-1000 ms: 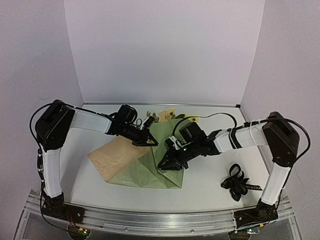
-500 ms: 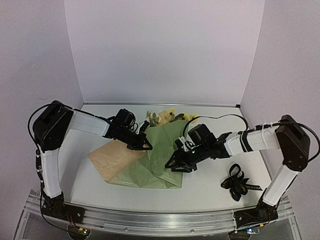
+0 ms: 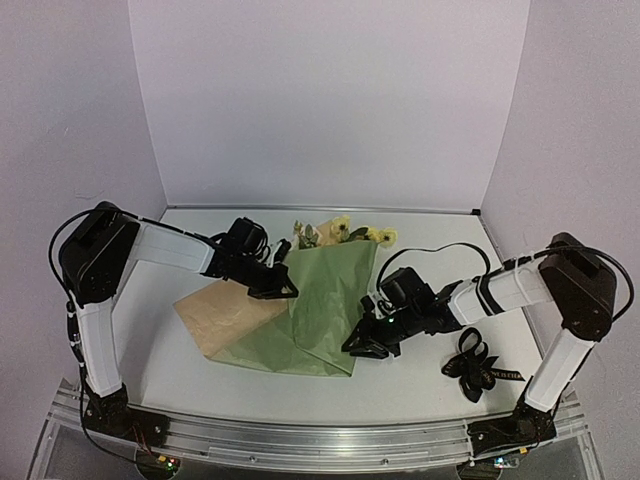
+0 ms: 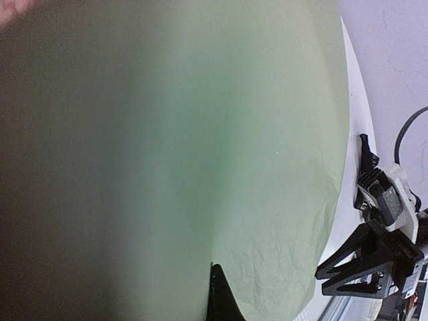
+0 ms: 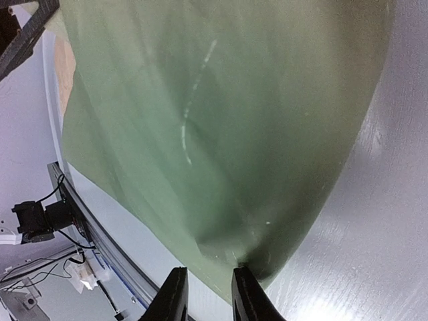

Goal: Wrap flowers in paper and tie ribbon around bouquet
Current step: Press the fold line of the 2/3-folded wrapping paper.

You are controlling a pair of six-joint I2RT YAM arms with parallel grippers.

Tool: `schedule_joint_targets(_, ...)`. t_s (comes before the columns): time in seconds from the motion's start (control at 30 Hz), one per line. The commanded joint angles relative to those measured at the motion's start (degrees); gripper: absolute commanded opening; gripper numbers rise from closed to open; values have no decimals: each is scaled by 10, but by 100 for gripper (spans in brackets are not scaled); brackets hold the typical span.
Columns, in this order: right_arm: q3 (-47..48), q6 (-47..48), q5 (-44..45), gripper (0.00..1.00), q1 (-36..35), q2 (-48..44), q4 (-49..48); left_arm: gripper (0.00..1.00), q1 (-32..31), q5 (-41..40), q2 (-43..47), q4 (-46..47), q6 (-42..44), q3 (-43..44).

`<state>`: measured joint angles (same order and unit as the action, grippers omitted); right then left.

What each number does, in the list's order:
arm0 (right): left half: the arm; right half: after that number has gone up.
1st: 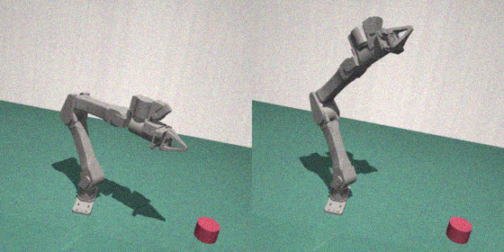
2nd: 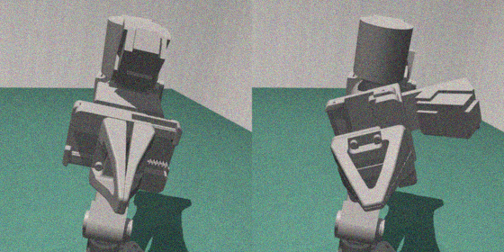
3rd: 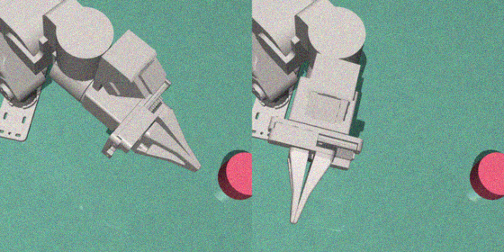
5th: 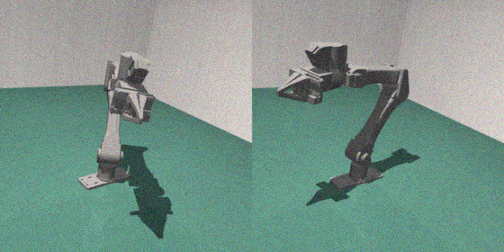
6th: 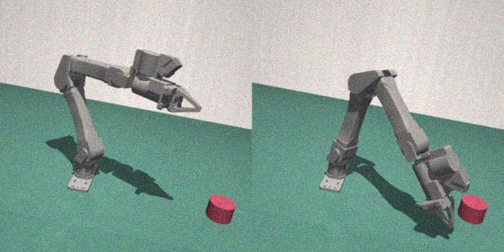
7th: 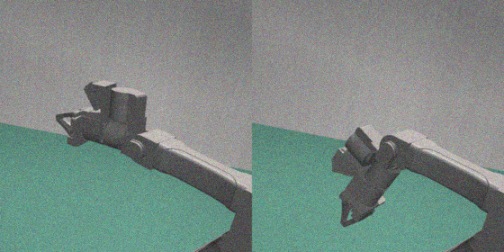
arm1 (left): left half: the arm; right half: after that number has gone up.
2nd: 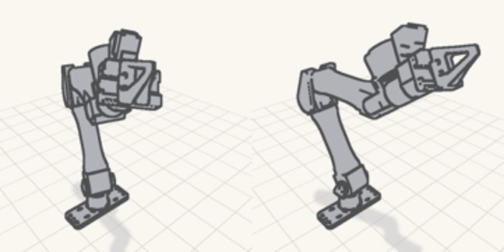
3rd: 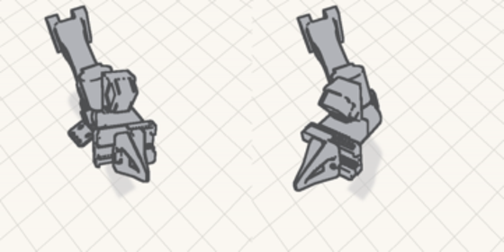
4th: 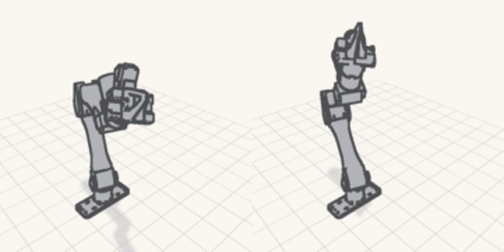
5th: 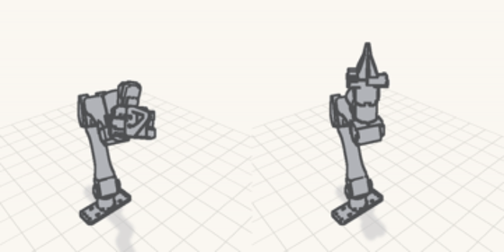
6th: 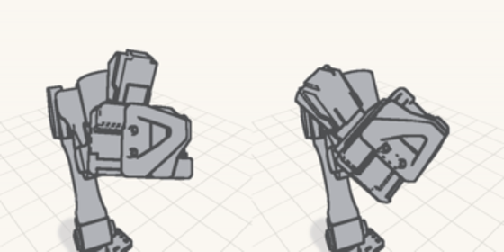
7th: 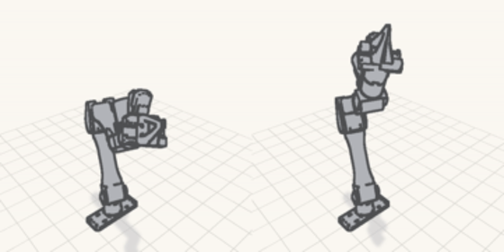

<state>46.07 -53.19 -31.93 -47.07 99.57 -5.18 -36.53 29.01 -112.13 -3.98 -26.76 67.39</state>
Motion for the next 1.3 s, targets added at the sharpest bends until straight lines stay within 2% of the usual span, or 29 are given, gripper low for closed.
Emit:
schedule_joint_targets(0.0, -4, -20, 28, 25, -5, 28, -32, 0, 3, -50, 32, 4, -15, -21)
schedule_joint_targets(0.37, -15, -35, 50, 19, -6, 46, -21, 1, -1, -92, 68, -5, -18, -45)
schedule_joint_targets(0.4, -14, -33, 50, 19, -6, 46, -16, 2, -2, -95, 72, -9, -18, -45)
schedule_joint_targets(0.5, -13, -30, 50, 19, -8, 45, -10, 16, -7, -121, 89, -24, -14, -37)
schedule_joint_targets(0.63, -9, -27, 47, 18, -8, 45, -1, 29, -20, -194, 133, -56, -10, -29)
schedule_joint_targets(0.87, 5, -19, 46, 18, -11, 43, 20, 32, -88, -308, 180, -144, -3, 13)
schedule_joint_targets(0.9, 7, -19, 46, 18, -12, 43, 22, 32, -99, -308, 179, -151, -5, 15)
schedule_joint_targets(1.03, 7, -20, 51, 18, -13, 39, 24, 23, -128, -213, 171, -108, -23, -11)
schedule_joint_targets(1.27, 9, -23, 60, 18, -16, 31, 25, 12, -164, -83, 103, -33, -29, -36)
